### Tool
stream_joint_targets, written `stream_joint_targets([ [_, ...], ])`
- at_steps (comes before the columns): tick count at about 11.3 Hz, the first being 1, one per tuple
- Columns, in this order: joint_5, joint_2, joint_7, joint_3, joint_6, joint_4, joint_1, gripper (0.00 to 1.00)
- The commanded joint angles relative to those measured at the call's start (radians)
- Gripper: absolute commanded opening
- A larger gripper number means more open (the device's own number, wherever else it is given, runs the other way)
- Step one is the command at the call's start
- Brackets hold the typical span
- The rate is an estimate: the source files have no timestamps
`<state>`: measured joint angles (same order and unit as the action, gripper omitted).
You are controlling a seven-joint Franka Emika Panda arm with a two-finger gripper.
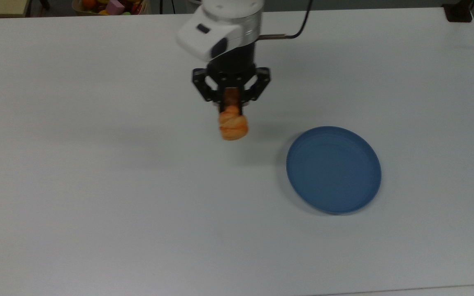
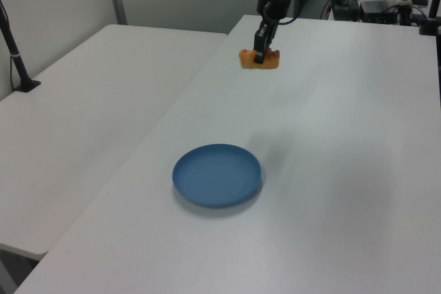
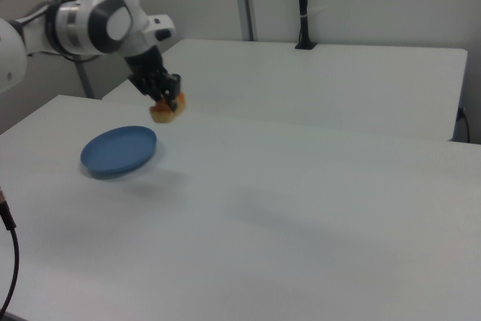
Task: Put the bread on the table
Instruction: 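Lower the held bread roll onto the bare table beside the plate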
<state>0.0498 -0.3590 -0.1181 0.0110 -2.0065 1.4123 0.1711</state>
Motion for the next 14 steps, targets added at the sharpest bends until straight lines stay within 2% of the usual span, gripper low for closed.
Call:
stream_joint_targets([
  [1,-0.016,-0.038,0.116,-0.072,-0.059,0.027,-0.019,0.34],
  [6,-0.001,-0.171,0.123,-0.074,-0.311,0.077,-0.084,0.34],
  [13,-0.013,-0.293,0.218,-0.074,-0.454,0.077,-0.133,0.34],
  [14,-0.013,-0.299,0.218,-0.074,-0.465,0.077,-0.134,0.37],
])
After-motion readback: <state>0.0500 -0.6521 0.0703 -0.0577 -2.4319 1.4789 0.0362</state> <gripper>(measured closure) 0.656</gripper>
